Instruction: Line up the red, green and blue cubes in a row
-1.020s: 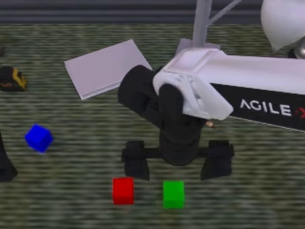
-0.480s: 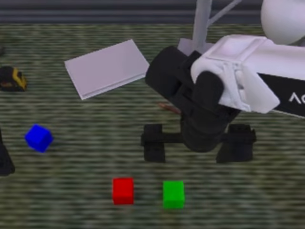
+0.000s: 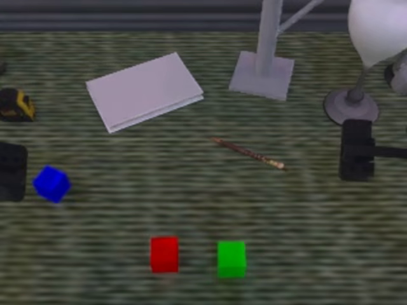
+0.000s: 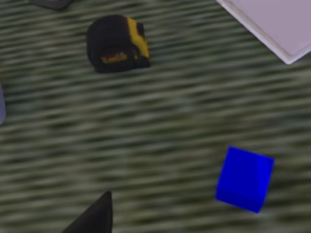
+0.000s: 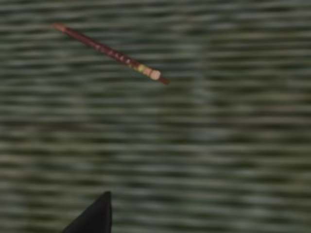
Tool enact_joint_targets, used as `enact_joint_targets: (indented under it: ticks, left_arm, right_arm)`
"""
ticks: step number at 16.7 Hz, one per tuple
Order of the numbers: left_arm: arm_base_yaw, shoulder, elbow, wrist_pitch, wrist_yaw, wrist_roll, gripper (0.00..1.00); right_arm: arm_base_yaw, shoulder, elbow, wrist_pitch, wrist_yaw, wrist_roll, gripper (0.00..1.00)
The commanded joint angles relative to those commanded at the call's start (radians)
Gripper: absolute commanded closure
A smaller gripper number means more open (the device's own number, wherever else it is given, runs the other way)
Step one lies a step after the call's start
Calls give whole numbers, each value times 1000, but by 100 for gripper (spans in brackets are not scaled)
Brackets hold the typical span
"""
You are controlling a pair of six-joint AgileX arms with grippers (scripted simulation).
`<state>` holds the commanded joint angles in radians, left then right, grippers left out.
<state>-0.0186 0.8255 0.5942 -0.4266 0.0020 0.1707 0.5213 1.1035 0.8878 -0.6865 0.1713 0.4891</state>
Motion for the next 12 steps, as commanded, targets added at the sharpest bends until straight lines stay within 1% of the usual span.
enact_joint_targets:
  ticks: [2, 5, 8, 12]
  left_arm:
    - [-8, 206, 131, -101, -1, 40, 0]
    - [-21, 479, 319, -247, -3, 96, 0]
    - [-33, 722, 492, -376, -3, 147, 0]
    - [-46, 985, 684, -506, -3, 199, 0]
  right_arm:
    - [-93, -224, -169, 100, 5, -94, 0]
    - [-223, -521, -406, 248, -8, -222, 0]
    - [-335, -746, -604, 393, -44, -330, 0]
    - [-446, -968, -790, 568, -111, -435, 0]
